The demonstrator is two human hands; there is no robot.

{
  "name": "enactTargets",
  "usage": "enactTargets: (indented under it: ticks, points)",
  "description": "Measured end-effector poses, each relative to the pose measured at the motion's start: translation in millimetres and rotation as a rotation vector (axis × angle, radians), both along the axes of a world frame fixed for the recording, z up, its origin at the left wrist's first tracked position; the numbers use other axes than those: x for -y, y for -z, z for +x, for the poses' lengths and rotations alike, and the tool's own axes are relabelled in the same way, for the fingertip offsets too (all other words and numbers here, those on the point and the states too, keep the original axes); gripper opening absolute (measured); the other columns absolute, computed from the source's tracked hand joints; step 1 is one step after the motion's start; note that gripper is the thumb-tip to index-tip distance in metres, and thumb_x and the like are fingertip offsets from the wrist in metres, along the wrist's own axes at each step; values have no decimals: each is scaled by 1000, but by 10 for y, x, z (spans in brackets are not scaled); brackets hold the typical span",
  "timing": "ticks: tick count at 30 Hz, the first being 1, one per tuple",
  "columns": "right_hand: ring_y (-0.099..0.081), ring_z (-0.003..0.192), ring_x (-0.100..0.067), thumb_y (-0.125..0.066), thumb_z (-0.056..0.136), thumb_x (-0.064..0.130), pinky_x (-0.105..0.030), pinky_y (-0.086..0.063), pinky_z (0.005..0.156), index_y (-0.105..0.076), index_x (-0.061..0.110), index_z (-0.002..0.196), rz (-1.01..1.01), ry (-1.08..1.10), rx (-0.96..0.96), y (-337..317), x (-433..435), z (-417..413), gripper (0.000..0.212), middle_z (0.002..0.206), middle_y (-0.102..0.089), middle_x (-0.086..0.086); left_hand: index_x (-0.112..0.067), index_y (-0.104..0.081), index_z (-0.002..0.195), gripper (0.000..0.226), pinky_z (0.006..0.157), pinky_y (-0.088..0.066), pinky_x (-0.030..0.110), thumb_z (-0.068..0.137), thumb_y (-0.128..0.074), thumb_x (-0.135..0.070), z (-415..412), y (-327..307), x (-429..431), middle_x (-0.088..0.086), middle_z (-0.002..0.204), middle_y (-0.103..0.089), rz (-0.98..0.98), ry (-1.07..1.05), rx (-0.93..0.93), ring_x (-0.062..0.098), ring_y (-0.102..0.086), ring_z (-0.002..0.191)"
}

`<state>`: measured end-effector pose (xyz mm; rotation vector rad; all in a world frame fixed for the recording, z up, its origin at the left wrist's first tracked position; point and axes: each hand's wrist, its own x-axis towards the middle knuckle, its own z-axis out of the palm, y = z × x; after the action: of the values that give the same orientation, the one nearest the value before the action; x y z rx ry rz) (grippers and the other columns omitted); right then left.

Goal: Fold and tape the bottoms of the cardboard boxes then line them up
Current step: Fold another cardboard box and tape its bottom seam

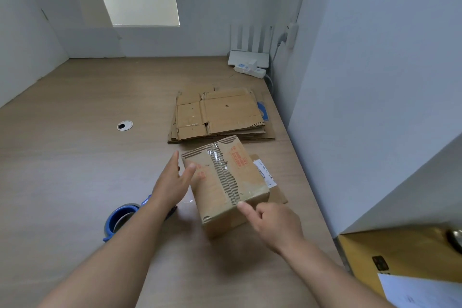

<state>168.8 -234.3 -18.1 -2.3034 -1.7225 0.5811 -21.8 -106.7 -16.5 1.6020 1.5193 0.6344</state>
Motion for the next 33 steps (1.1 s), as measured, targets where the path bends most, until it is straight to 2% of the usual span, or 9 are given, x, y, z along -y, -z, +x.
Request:
enactTargets:
  ticks: [3, 7, 13, 15, 18, 21, 27, 30, 33]
  points:
    - [-53, 73, -22, -26, 86, 74, -32, -40, 65, -40, 19, 58, -66, 16, -3, -45, -53, -105, 64, 72, -57, 1, -19, -37, 139, 44, 91, -36, 30, 98, -48, -30, 115, -16, -37, -7, 133, -48, -12, 54, 26, 12, -45, 110]
    - [-62, 91, -24, -35, 87, 69, -30, -46, 70, -60, 22, 88, -65, 175, -6, -17, -111, 111, 53, 94, -67, 1, -19, -28, 148, 65, 98, -40, 38, 94, -48, -47, 100, -15, -64, 7, 130, -54, 9, 19, -170, 24, -50, 118]
    - [-50, 117, -31, -52, 92, 43, -34, -44, 90, -38, 8, 136, 151, 562, -300, -42, -252, 634, 58, 134, -47, -12, -19, -43, 138, 49, 51, -43, 20, 94, -53, -38, 258, -32, 309, -3, 58, -60, -108, 181, -7, 4, -55, 50]
    - [-51, 115, -33, -51, 92, 47, -39, -44, 89, -36, 8, 136, 153, 625, -237, -61, -216, 696, 61, 134, -44, -13, -19, -48, 133, 46, 55, -43, 22, 93, -51, -43, 294, -17, 355, -5, 67, -59, -35, 69, 15, 5, -55, 60]
    - [-59, 99, -32, -43, 91, 57, -36, -45, 72, -39, 13, 111, 77, 563, 19, -75, -84, 669, 48, 113, -59, -10, -19, -35, 144, 60, 83, -49, 33, 92, -54, -42, 298, -22, 276, 2, 117, -60, 27, -27, -9, 14, -57, 101]
    - [-61, 98, -31, -42, 90, 61, -33, -42, 69, -37, 15, 112, 45, 473, 64, -85, -35, 541, 51, 110, -63, -9, -20, -15, 152, 76, 107, -39, 41, 91, -59, -37, 386, -32, 191, 0, 153, -31, -31, 122, -12, 18, -37, 136]
    - [-52, 116, -30, -64, 83, 47, -38, -46, 90, -32, 12, 137, 85, 553, -196, -88, -161, 670, 72, 134, -48, -10, -21, -14, 152, 92, 97, -39, 32, 81, -70, -42, 426, -26, 139, 2, 148, -23, -105, 137, -170, 18, -36, 132]
    - [-53, 117, -22, -69, 83, 28, -32, -44, 94, -37, 13, 137, 197, 584, -493, -134, -238, 765, 64, 134, -49, -6, -16, -45, 135, 68, 78, -45, 26, 80, -68, -49, 414, -28, 187, 4, 126, -46, -127, 33, -208, 16, -55, 104]
    - [-59, 97, -7, -70, 82, 20, -23, -50, 79, -46, 23, 119, 178, 460, -713, -93, -334, 675, 45, 116, -60, 4, -16, -54, 100, 37, 64, -52, 28, 84, -63, -49, 546, 11, 389, 0, 98, -61, -184, -97, -111, 12, -61, 81]
